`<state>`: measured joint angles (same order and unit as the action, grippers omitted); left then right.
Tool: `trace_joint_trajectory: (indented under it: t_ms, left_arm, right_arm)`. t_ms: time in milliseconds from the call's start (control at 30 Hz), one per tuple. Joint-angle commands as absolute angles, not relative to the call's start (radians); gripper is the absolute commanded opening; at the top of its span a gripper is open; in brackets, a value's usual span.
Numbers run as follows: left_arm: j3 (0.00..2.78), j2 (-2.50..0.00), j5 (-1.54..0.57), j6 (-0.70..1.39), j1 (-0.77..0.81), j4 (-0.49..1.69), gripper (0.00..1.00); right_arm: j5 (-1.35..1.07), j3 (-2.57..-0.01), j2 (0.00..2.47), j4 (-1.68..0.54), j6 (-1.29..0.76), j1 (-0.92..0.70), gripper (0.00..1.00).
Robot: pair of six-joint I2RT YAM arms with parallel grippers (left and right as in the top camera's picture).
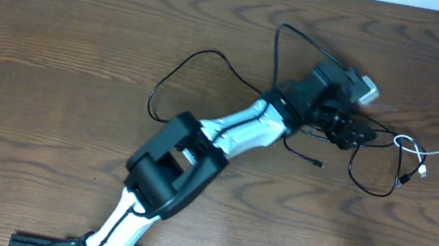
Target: Untangle cables
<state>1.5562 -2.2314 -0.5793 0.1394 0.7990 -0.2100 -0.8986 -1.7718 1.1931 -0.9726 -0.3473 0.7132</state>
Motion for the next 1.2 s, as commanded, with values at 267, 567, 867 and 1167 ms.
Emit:
trace_joint_trajectory:
  t_ms: [267, 567, 867, 1167]
  left_arm:
    - [1.559, -2.402, -0.163, 0.189, 0.899, -0.333, 0.74]
    - [1.559, -2.368, 0.016, 0.189, 0.886, -0.165, 0.07]
    - [1.559, -2.039, 0.127, 0.184, 0.746, 0.393, 0.07]
    - [1.559, -1.833, 0.125, 0.082, 0.433, 0.672, 0.07]
  right_arm:
    - [-0.912, -1.774, 1.188, -1.015, -0.305, 0.719, 0.01]
    - [-0.899, -1.773, 1.188, -1.018, -0.278, 0.719, 0.01]
    - [-0.758, -1.773, 1.229, -1.03, -0.276, 0.72, 0.01]
    - [-0.275, -1.773, 1.391, -1.059, -0.292, 0.72, 0.01]
